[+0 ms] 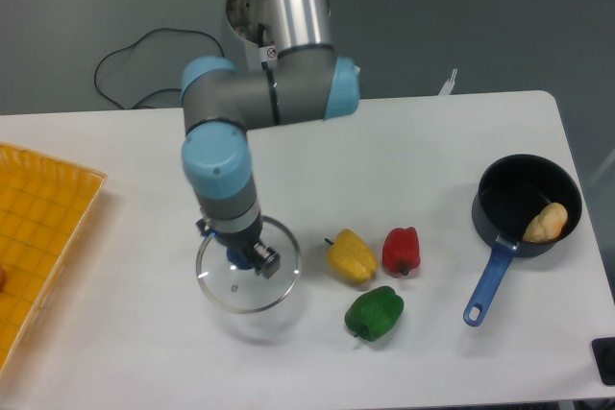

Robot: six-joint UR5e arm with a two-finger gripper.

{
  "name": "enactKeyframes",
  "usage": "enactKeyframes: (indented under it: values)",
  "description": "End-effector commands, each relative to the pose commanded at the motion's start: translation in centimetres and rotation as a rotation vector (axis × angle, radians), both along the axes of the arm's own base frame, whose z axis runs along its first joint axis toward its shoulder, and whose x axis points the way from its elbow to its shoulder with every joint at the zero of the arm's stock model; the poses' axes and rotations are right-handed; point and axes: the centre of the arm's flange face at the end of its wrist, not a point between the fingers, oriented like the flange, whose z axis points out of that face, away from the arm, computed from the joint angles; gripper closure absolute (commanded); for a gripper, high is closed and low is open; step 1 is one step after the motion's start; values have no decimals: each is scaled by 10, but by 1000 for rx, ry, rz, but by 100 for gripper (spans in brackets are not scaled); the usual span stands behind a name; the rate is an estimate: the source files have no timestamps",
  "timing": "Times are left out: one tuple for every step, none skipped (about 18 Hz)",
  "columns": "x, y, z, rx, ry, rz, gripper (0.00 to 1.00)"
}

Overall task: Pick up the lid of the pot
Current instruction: 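Lift the glass lid up off the table by its knob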

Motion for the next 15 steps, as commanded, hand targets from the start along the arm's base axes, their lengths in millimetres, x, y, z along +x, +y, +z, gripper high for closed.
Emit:
enactKeyframes:
  values:
    - [-7,-6,8,0,2,5,45]
    - [-16,-12,12,-5,-2,8,45]
    - [-23,-17,15,-6,-5,11,45]
    - [-28,-20,17,-9,-6,12,45]
    - [-34,-25,21,-8,-5,15,45]
    - [-42,-29,26,-4,-3,17,45]
    - [-46,-31,28,-6,-5,17,45]
    - [-49,-34,28,-9,-8,21,45]
    - [-55,-38,29,-11,-10,31,44]
    - [-61,-41,31,-13,-12,29,44]
    - [-65,-44,30,-23,-24,19,45]
    - [-68,-47,29,-30,-32,12,44]
    - [-73,-51,29,-32,-34,14,44]
    - [-76,-53,30,-31,-33,18,45]
    - [-78,-54,30,-32,-32,21,45]
